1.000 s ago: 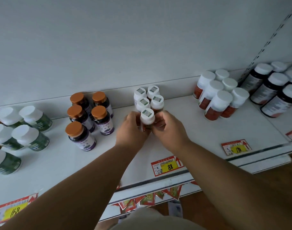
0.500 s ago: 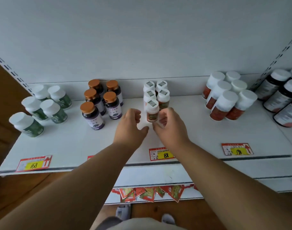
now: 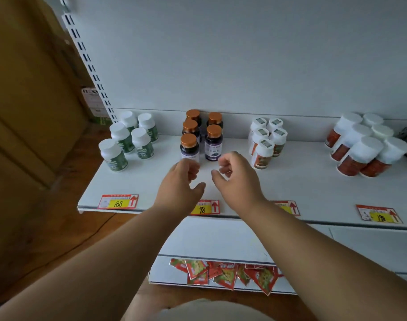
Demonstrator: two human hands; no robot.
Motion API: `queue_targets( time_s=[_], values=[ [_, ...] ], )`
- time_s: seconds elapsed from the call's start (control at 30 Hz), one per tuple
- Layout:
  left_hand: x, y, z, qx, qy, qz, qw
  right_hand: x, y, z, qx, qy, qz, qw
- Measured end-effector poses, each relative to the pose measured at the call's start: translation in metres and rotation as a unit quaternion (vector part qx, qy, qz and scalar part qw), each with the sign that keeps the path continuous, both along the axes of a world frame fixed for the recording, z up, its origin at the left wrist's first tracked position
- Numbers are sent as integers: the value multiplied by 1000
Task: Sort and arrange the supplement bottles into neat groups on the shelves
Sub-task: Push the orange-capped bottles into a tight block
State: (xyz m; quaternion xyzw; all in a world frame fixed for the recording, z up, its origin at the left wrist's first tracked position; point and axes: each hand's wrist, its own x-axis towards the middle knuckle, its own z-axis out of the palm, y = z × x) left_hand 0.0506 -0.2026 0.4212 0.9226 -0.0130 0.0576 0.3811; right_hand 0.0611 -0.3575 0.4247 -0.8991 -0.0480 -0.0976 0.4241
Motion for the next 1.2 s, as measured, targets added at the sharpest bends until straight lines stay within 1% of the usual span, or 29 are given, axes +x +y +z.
queue_targets(
  time_s=[0.13,0.23,0.37,0.43,0.5,0.57,0.63,0.7,0.77,0.93,1.0,1.07,1.13,1.2],
  values=[
    [15,46,-1,23,-9,-41,999,-1,52,-5,22,34,-46,998],
    [29,62,-2,13,-3,-55,998,-1,68,-6,36,47,-78,995],
    [44,57,-10,-26,27,-30,999,7,58,-9,12,51,-116,992],
    [56,48,-14,-44,45,-12,998,23,47,-11,1,41,-152,987],
    [70,39,-17,-54,80,1,995,44,36,-14,-8,47,-170,984],
    [85,30,-16,-68,126,4,990,67,29,-16,3,71,-144,987],
    [97,26,-14,-92,149,-3,985,89,26,-20,26,82,-93,992],
    [106,23,-12,-117,141,-16,983,106,22,-23,45,99,-50,993],
    [112,21,-11,-115,128,-29,985,116,16,-26,56,120,-27,991],
    [117,17,-1,-57,113,-69,990,127,4,-29,49,119,5,992],
    [118,18,-2,-72,121,-64,988,132,3,-30,52,115,12,992],
    [122,22,-3,-110,169,-50,978,137,5,-29,49,104,15,993],
    [129,27,-4,-140,208,-58,966,138,7,-30,51,92,19,994],
    [137,29,-4,-159,195,-95,963,138,11,-35,48,86,6,995]
  ],
)
